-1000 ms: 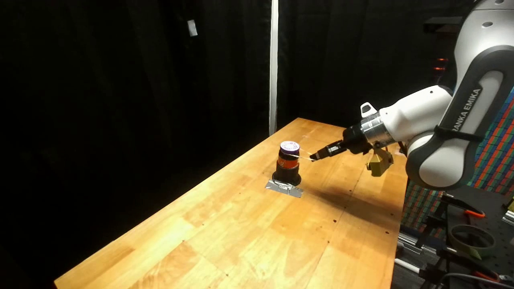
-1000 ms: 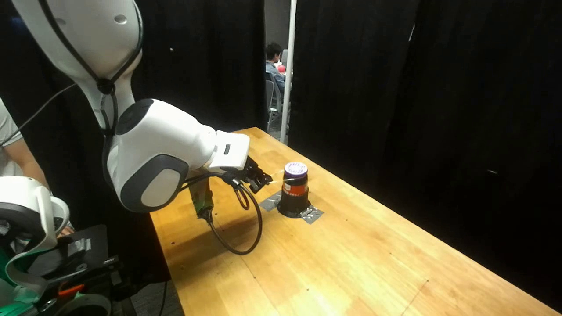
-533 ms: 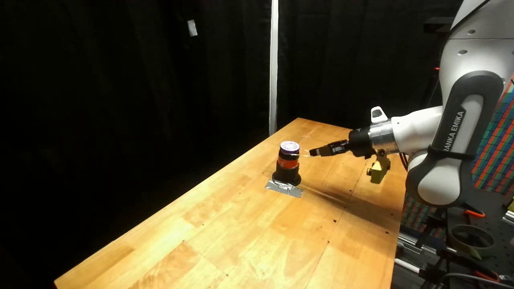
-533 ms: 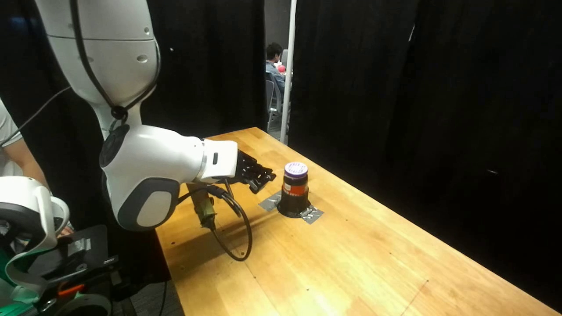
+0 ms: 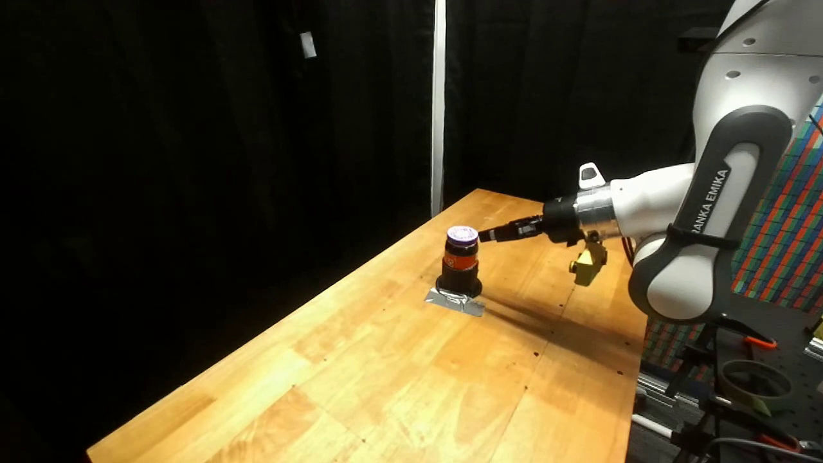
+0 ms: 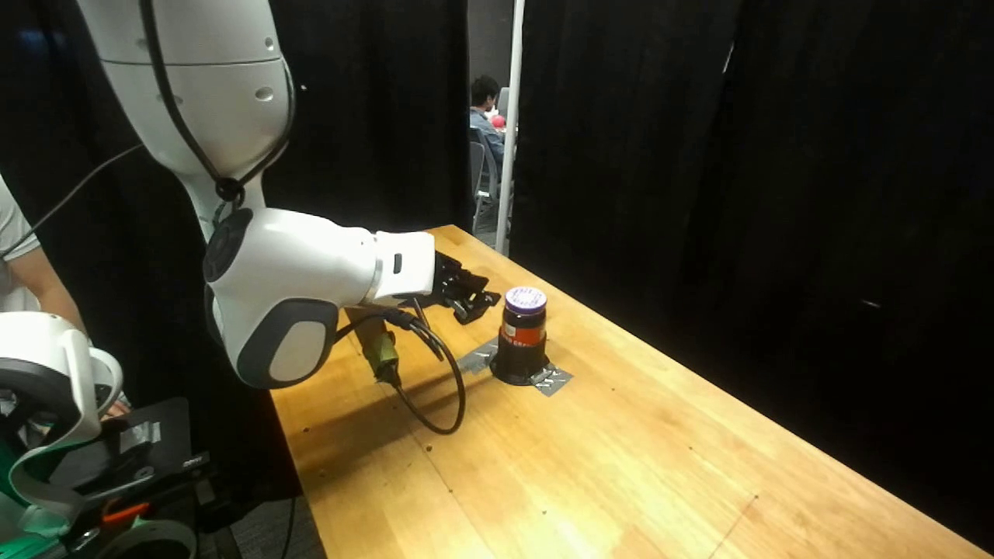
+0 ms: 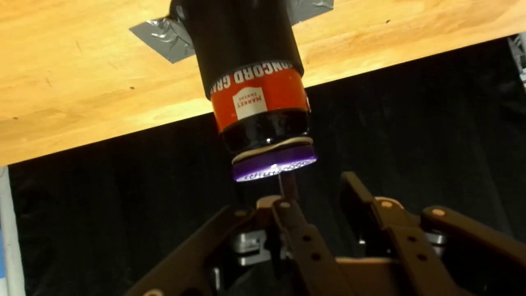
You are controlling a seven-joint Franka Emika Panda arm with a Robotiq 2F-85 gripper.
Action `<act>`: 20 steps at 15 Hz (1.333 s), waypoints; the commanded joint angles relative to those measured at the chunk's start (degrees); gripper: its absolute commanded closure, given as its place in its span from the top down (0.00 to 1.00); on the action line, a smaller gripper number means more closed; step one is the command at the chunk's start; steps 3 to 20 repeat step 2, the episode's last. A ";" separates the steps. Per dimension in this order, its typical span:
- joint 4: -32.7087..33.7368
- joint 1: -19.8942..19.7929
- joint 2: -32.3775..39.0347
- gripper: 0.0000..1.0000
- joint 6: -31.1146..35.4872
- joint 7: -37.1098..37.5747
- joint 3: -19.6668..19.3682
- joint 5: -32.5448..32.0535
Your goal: Put the elastic around the bottle
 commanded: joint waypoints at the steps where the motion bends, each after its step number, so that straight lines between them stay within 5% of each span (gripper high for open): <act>1: -0.18 -1.41 0.09 0.39 -0.11 -0.87 1.47 0.22; 20: -0.22 -1.43 0.19 0.40 -0.11 -0.88 1.47 0.22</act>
